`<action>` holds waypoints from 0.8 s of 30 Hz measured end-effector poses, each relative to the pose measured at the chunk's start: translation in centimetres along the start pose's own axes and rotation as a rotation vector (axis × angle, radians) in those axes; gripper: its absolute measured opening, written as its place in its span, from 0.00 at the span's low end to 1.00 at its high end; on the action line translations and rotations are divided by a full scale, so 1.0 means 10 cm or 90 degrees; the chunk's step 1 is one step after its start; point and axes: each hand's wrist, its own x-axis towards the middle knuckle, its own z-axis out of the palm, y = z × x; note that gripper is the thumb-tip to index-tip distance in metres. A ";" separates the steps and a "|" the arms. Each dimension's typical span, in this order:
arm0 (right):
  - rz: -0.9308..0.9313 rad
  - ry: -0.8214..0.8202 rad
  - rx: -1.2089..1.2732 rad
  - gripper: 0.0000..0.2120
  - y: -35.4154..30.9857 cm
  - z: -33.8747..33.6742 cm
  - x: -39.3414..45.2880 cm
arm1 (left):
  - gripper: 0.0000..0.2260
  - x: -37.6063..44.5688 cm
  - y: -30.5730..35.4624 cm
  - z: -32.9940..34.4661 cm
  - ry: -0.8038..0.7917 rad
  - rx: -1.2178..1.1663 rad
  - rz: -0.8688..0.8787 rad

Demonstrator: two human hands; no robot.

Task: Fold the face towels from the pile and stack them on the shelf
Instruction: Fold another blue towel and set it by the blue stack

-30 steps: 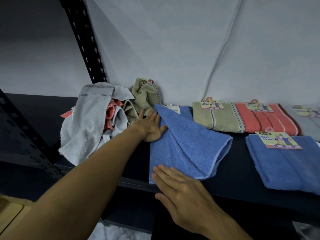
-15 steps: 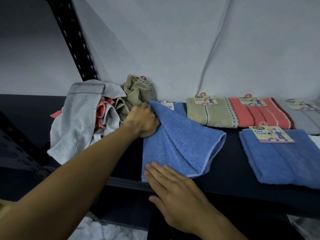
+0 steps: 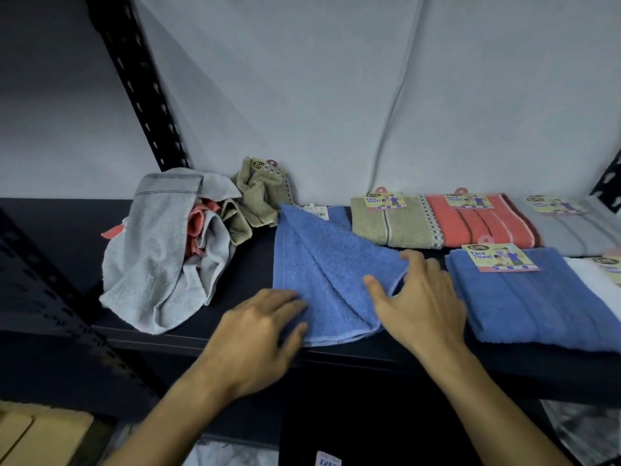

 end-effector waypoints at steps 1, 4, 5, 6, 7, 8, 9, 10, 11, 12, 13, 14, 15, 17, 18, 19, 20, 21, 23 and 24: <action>0.027 -0.063 -0.021 0.33 -0.04 -0.03 0.03 | 0.18 -0.01 0.02 0.04 -0.009 0.011 0.005; 0.049 -0.190 -0.014 0.38 -0.12 -0.01 0.07 | 0.19 -0.03 0.06 0.13 -0.011 0.034 0.008; 0.054 -0.211 0.009 0.38 -0.13 0.00 0.07 | 0.19 -0.04 0.08 0.14 -0.009 0.039 0.006; 0.056 -0.214 0.031 0.37 -0.14 0.00 0.07 | 0.19 -0.05 0.09 0.14 -0.004 0.046 0.008; 0.053 -0.205 0.042 0.36 -0.14 0.00 0.08 | 0.19 -0.07 0.11 0.14 0.001 0.055 0.014; 0.043 -0.185 0.040 0.34 -0.14 0.00 0.08 | 0.19 -0.08 0.12 0.13 0.002 0.062 0.019; 0.029 -0.157 0.026 0.32 -0.14 0.00 0.08 | 0.19 -0.08 0.13 0.12 0.002 0.065 0.019; 0.015 -0.126 0.010 0.30 -0.13 -0.01 0.08 | 0.19 -0.08 0.13 0.12 0.002 0.067 0.016; 0.004 -0.093 -0.004 0.29 -0.13 -0.02 0.08 | 0.19 -0.07 0.14 0.13 0.003 0.069 0.011; -0.006 -0.065 -0.016 0.28 -0.12 -0.03 0.08 | 0.19 -0.07 0.15 0.13 0.002 0.072 0.007; -0.014 -0.044 -0.026 0.28 -0.10 -0.03 0.08 | 0.19 -0.06 0.16 0.13 0.001 0.076 0.002; -0.021 -0.032 -0.034 0.27 -0.09 -0.03 0.08 | 0.19 -0.05 0.17 0.14 -0.001 0.078 -0.001; -0.027 -0.024 -0.041 0.27 -0.07 -0.02 0.09 | 0.19 -0.05 0.17 0.14 -0.003 0.078 -0.005; -0.033 -0.013 -0.051 0.27 -0.06 0.01 0.09 | 0.19 -0.05 0.18 0.13 -0.008 0.081 -0.013; -0.031 -0.008 -0.054 0.27 -0.05 0.03 0.10 | 0.19 -0.05 0.19 0.13 -0.008 0.083 -0.017; -0.024 -0.003 -0.054 0.27 -0.04 0.05 0.10 | 0.19 -0.05 0.19 0.13 -0.008 0.086 -0.019; -0.014 -0.003 -0.052 0.27 -0.02 0.06 0.11 | 0.19 -0.05 0.19 0.13 -0.007 0.089 -0.019; -0.002 -0.004 -0.045 0.27 -0.01 0.07 0.12 | 0.19 -0.05 0.19 0.13 -0.006 0.092 -0.017; 0.028 -0.008 -0.024 0.28 0.02 0.07 0.14 | 0.19 -0.05 0.19 0.13 -0.004 0.093 -0.014; 0.043 -0.014 -0.011 0.29 0.04 0.07 0.15 | 0.19 -0.05 0.18 0.13 -0.003 0.093 -0.012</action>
